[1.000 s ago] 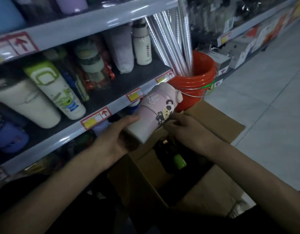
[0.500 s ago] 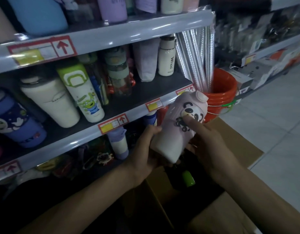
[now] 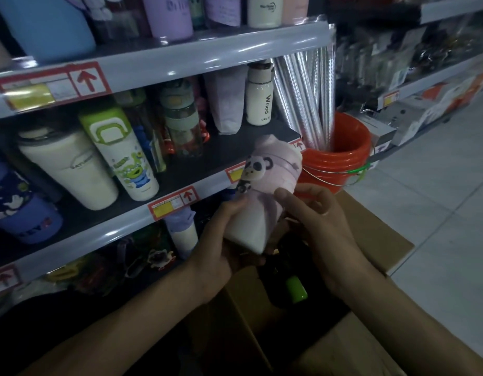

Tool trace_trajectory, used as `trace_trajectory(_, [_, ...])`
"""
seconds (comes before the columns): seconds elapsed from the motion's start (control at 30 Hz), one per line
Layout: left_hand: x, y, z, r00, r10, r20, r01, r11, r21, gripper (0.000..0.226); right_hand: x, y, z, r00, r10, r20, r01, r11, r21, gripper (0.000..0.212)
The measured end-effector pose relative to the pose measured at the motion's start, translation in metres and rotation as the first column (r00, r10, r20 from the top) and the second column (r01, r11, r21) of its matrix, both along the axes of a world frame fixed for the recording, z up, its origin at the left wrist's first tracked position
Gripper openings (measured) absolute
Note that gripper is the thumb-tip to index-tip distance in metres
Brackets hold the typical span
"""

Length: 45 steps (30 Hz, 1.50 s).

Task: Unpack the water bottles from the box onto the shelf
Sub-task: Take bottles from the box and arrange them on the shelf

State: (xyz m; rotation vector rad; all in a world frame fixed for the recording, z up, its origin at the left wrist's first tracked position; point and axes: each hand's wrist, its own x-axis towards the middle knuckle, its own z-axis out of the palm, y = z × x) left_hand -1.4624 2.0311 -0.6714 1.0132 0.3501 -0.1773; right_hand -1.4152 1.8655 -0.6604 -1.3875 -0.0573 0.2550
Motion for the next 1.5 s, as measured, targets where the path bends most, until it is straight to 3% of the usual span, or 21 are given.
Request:
trace_trajectory(0.23, [-0.007, 0.009, 0.000, 0.992, 0.124, -0.021, -0.124, 0.991, -0.048, 0.053, 0.001, 0.011, -0.005, 0.999, 0.027, -0.032, -0.027, 1.000, 0.004, 0.074])
trace_trajectory(0.4, [-0.010, 0.014, 0.002, 0.984, 0.178, 0.014, -0.178, 0.984, -0.010, 0.039, -0.001, 0.021, 0.001, 0.995, 0.091, -0.031, -0.092, 0.996, -0.015, 0.068])
trace_trajectory(0.47, [-0.011, 0.019, 0.002, 0.982, 0.185, 0.038, -0.187, 0.980, 0.063, 0.039, -0.003, 0.026, 0.002, 0.988, 0.155, -0.009, -0.155, 0.987, -0.039, 0.061])
trace_trajectory(0.6, [-0.014, 0.033, -0.002, 0.982, 0.133, 0.137, -0.177, 0.906, 0.386, 0.048, -0.005, 0.038, 0.002, 0.965, 0.254, 0.061, -0.249, 0.965, -0.083, 0.035])
trace_trajectory(0.8, [-0.012, 0.058, -0.007, 0.956, 0.070, 0.285, -0.222, 0.809, 0.544, 0.070, 0.005, 0.064, -0.002, 0.965, 0.259, 0.040, -0.257, 0.966, -0.039, 0.043])
trace_trajectory(0.87, [-0.009, 0.066, -0.008, 0.934, 0.082, 0.347, -0.287, 0.749, 0.597, 0.069, 0.011, 0.075, 0.000, 0.969, 0.237, 0.073, -0.235, 0.972, -0.033, 0.041])
trace_trajectory(1.07, [0.013, 0.094, -0.019, 0.891, 0.103, 0.443, -0.446, 0.386, 0.808, 0.074, 0.033, 0.110, -0.001, 0.957, 0.196, 0.213, -0.188, 0.980, -0.060, 0.059])
trace_trajectory(1.17, [0.024, 0.100, -0.014, 0.873, 0.113, 0.474, -0.484, 0.299, 0.822, 0.072, 0.047, 0.127, -0.005, 0.943, 0.158, 0.292, -0.135, 0.986, -0.099, 0.066])
trace_trajectory(1.5, [0.052, 0.114, 0.005, 0.909, 0.178, 0.377, -0.417, 0.370, 0.830, 0.062, 0.096, 0.158, 0.006, 0.909, 0.190, 0.370, -0.141, 0.978, -0.156, 0.081])
